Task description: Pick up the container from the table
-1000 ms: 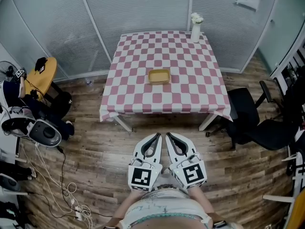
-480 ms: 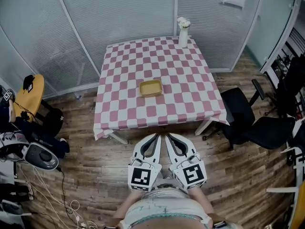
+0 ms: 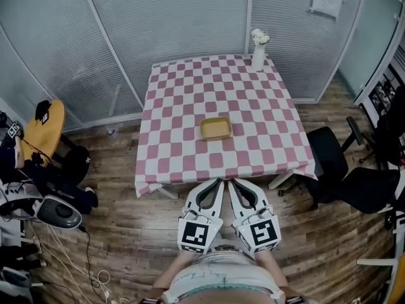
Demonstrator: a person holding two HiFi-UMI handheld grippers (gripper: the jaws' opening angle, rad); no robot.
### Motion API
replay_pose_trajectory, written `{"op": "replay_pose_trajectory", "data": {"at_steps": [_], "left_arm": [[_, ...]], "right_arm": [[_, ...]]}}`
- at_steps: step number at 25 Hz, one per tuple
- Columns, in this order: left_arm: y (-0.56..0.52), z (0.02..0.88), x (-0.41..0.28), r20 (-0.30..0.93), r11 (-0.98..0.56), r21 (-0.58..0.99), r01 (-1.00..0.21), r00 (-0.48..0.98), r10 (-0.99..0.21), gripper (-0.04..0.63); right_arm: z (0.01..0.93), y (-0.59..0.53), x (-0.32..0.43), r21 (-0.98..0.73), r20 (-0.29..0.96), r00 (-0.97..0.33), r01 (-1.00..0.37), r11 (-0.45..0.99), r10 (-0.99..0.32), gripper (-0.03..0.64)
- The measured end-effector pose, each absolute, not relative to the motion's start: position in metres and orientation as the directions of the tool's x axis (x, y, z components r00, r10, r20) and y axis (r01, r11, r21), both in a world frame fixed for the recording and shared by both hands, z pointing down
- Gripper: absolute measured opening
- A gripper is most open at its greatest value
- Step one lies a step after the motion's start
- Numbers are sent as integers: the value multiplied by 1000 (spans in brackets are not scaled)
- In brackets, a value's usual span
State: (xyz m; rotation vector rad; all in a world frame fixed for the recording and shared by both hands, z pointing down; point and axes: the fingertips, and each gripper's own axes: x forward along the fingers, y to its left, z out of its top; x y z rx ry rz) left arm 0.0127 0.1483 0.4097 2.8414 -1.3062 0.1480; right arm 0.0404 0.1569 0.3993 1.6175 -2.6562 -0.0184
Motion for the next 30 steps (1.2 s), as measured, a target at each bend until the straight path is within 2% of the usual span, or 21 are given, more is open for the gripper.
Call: {"op": "replay_pose_trajectory", "data": {"at_steps": [19,30], "left_arm": [[115,421,-47,91,-669,-4,-744,666,-741,18],[98,427,-64,110,-638,8,-770,635,-765,18]], "right_arm": [[410,122,-20,68,52,-434,-897,437,-899,-6],[412,101,-37,94,77,-475,-872,480,-877,-6]]}}
